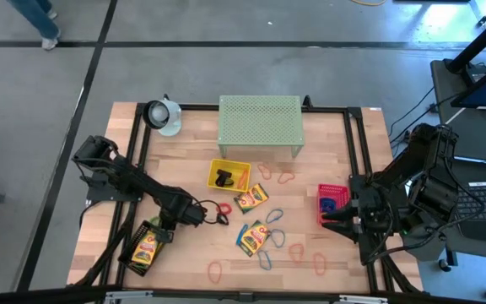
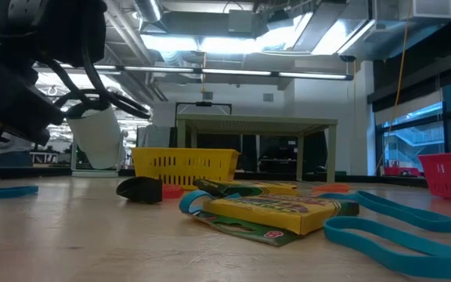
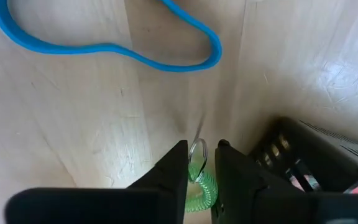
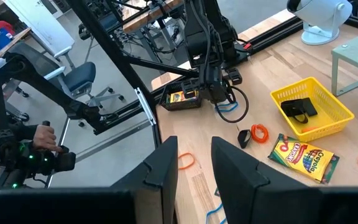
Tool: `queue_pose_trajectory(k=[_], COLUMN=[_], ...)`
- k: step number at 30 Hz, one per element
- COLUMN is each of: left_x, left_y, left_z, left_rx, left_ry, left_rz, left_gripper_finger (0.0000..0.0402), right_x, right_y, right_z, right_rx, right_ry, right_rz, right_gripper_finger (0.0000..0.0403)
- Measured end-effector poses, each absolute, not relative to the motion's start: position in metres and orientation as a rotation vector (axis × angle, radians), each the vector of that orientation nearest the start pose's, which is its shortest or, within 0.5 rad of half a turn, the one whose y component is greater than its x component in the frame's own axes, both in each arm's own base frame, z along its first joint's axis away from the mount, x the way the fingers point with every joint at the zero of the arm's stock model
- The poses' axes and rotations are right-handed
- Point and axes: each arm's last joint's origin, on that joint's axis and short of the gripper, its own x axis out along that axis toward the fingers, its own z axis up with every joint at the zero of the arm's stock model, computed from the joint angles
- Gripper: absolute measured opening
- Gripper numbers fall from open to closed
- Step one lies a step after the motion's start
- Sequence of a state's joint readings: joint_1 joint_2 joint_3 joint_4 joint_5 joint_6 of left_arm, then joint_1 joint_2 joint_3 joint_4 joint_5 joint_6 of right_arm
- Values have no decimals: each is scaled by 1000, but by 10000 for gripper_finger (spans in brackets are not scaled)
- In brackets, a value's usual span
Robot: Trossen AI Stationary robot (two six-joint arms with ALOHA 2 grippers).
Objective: Pick & Place Office Desk Supplies
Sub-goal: Put the green spring keychain into the red bin
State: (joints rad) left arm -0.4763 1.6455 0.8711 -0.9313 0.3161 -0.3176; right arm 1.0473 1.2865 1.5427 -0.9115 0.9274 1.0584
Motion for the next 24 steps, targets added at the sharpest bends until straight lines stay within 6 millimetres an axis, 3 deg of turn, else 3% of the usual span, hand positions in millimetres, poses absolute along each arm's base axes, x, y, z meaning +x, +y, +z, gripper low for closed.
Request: queue_pose_trajectory(k=[10, 19, 24], left_x=[212, 211, 221], left_y=[-119, -118, -120], left_z=[144, 145, 157], left_rx=[-84, -181, -165], left_ry=[1818, 1859, 1821], left_rz=[-301, -280, -243], left_gripper_finger=[6, 2, 2], right_x=[137, 137, 136], right_y=[191, 191, 190], right_z=[426, 426, 427], right_rx=[501, 502, 500], right_ry=[368, 367, 361], right_rz=[-81, -81, -85], right_gripper_finger=[98, 98, 98])
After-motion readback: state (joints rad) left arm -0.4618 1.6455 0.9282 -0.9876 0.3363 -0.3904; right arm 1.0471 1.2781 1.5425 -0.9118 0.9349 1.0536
